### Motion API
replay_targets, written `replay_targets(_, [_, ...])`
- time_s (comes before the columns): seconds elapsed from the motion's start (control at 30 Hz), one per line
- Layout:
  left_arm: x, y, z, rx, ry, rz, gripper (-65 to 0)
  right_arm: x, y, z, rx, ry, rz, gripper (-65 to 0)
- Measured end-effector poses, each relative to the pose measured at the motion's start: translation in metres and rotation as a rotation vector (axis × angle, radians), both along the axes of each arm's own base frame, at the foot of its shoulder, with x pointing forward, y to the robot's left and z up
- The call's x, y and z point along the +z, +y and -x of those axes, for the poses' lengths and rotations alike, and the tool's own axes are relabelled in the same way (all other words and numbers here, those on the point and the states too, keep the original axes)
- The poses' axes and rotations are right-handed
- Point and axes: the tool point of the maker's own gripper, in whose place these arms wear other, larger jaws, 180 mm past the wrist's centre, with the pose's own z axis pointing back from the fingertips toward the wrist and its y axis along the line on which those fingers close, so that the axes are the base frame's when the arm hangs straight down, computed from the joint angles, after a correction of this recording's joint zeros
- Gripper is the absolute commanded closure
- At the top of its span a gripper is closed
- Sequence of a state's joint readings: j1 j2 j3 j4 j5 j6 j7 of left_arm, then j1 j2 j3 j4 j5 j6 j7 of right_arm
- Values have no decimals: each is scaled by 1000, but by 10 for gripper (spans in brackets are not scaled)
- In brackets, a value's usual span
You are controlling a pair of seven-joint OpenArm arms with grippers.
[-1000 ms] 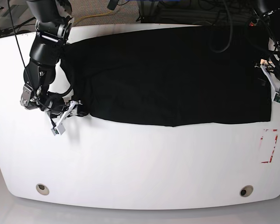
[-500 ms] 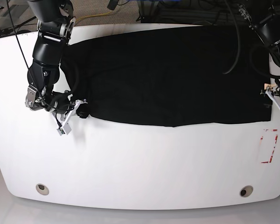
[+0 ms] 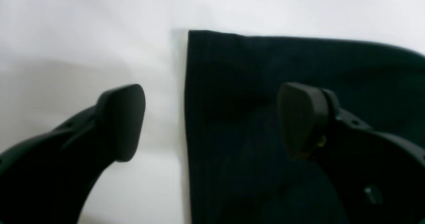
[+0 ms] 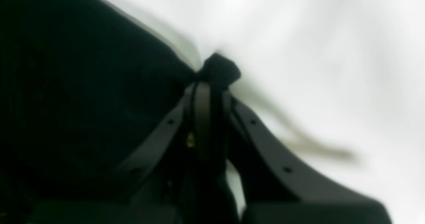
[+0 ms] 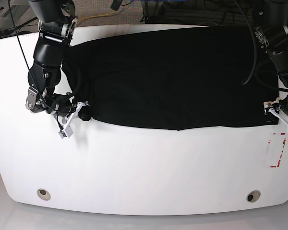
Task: Fold the T-shirt properly
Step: 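Move both grippers to the shirt's opposite edge and grasp it, then lift the grasped edge and fold it over toward the other edge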
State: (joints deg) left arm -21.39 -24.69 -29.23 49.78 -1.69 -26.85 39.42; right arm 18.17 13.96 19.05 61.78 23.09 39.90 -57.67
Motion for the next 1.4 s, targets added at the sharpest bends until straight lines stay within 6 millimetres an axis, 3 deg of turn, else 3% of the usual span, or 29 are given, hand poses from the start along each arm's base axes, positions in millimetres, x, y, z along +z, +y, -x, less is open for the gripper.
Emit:
replay_targets(0.3, [-13, 10, -5, 31, -21, 42, -592, 5, 0, 1, 7, -21, 17, 0])
replay_targets(0.37, [-15, 4, -10, 8, -7, 42, -547, 9, -2, 0, 11, -35, 33, 0])
replay_targets(0.43, [-15, -5, -17, -22, -10, 50, -433, 11, -3, 1, 15, -42, 43, 0])
replay_targets(0.53, [-17, -24, -24, -89, -29, 68, -111, 14, -3, 0, 16, -49, 47, 0])
replay_targets(0.6, [-17, -32, -31, -92, -64, 75, 0, 14, -3, -1, 16, -50, 47, 0])
replay_targets(0.87, [-7, -40, -40, -117, -81, 31, 0, 21, -25, -1, 9, -59, 97, 0])
replay_targets(1.03, [28, -49, -48, -221, -99, -42, 0, 37, -30, -2, 27, -96, 145, 0])
replay_targets(1.13, [64, -53, -53, -267, -155, -114, 0, 54, -33, -1, 45, -151, 185, 0])
replay_targets(1.2, [81, -55, -48, -263, -186, -139, 0, 61, -35, 2, 50, -175, 209, 0])
replay_targets(1.4, [103, -70, -23, -301, -148, -253, 0, 66, -33, 14, 72, -198, 246, 0])
